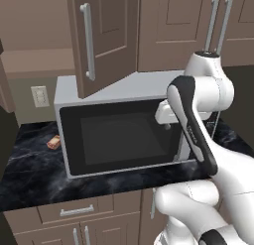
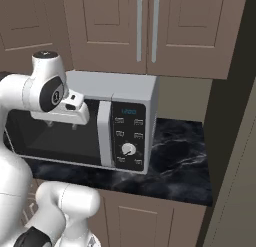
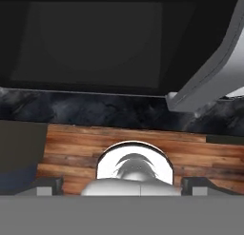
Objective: Close all open cabinet doors.
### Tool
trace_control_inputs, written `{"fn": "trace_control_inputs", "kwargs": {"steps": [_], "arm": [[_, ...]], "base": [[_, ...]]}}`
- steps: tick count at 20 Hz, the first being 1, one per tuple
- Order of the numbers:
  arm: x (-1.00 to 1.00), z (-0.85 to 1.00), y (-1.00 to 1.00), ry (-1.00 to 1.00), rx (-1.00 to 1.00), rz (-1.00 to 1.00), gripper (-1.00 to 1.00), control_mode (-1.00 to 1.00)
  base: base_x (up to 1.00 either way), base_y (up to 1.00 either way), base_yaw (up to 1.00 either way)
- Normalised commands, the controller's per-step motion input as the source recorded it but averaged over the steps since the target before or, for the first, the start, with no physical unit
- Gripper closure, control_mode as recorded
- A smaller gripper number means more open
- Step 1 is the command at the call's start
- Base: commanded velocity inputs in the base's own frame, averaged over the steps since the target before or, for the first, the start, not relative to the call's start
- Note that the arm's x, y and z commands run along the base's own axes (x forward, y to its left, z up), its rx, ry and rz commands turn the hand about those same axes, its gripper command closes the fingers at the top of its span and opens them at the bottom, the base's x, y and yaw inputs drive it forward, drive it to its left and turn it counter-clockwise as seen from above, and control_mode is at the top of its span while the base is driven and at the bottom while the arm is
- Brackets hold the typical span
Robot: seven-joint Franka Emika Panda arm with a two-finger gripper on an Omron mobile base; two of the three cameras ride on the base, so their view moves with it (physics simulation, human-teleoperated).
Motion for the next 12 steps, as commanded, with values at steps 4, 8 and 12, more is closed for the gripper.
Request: {"fn": "trace_control_inputs", "kwargs": {"steps": [4,8,12], "arm": [[-0.42,0.08,0.46,0.0,-0.03,0.0,-1.0,-1.0],[-0.49,0.22,0.18,0.0,-0.07,-0.03,-1.0,-1.0],[-0.61,0.24,0.01,0.0,-0.08,-0.11,-1.0,-1.0]], "base": [[0.0,0.0,0.0],[0.0,0.0,0.0],[0.0,0.0,0.0]]}}
